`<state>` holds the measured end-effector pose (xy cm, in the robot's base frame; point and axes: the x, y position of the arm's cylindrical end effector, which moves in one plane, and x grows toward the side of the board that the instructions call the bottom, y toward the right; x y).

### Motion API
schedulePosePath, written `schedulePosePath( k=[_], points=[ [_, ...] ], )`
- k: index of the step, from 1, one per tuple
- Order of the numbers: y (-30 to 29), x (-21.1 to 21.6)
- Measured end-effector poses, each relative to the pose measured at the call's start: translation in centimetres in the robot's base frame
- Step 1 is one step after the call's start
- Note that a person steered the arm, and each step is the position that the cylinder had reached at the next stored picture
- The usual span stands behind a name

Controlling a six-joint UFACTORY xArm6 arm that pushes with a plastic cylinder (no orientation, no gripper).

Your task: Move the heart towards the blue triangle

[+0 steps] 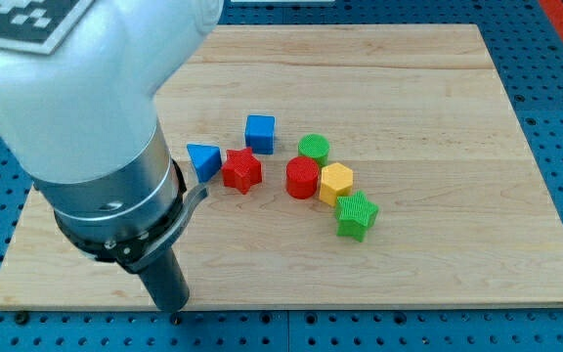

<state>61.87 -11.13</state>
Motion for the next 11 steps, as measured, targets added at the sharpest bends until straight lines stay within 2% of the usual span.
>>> schedulePosePath(
  k=[1,3,5,9,10,11],
  points=[
    [-1.5,-0.9],
    [-7.3,-5.5],
    [-8.6,-8.0],
    [-8.6,-9.2],
    [-8.1,-6.6],
    [-3.2,-7.1]
  ],
)
